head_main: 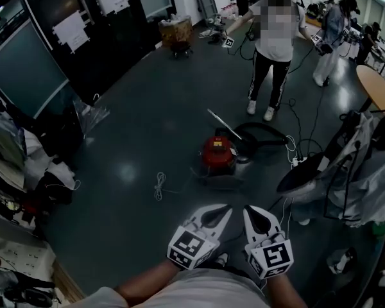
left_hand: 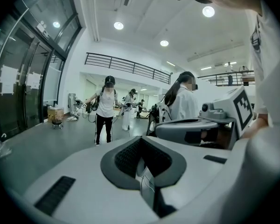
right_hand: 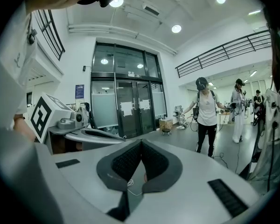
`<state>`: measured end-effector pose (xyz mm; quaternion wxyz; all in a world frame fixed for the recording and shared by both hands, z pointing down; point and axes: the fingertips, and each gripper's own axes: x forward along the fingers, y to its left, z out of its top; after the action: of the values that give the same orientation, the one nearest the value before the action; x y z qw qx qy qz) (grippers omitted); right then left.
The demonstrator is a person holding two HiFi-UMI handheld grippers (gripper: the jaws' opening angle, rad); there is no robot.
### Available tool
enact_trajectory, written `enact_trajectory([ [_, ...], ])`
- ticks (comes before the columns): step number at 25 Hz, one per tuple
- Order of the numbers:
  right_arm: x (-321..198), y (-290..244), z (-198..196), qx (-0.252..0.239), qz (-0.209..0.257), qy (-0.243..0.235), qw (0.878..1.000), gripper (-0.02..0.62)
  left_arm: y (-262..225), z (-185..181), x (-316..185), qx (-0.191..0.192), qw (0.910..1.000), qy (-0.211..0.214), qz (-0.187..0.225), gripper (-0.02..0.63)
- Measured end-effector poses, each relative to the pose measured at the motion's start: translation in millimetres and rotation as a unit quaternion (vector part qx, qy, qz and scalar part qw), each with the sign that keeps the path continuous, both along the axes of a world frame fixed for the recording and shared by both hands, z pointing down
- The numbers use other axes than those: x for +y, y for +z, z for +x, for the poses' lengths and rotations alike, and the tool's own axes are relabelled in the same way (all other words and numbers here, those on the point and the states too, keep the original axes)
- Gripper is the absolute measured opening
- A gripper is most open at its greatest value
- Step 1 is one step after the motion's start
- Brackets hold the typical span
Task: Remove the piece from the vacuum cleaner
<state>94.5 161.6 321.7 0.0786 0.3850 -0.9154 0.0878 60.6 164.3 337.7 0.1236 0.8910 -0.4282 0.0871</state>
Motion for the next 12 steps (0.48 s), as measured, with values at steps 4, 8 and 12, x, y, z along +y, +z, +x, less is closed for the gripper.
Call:
enact_trajectory([
  [4, -23, 13, -8, 0.003, -0.004, -0.007, 1.000, 0.015, 13, -9, -24, -0.004, 1.0000, -0.002, -0.004, 0.006],
  [8, -60, 31, -29, 0.010, -0.008, -0.008, 1.000, 0.015, 34, -31, -61, -0.006, 0.9998, 0.005, -0.016, 0.006],
  [12, -105, 50, -47, 0.019, -0.019, -0.002, 1.000, 0.015, 57, -49, -105, -0.004, 0.9995, 0.020, -0.025, 0.006],
])
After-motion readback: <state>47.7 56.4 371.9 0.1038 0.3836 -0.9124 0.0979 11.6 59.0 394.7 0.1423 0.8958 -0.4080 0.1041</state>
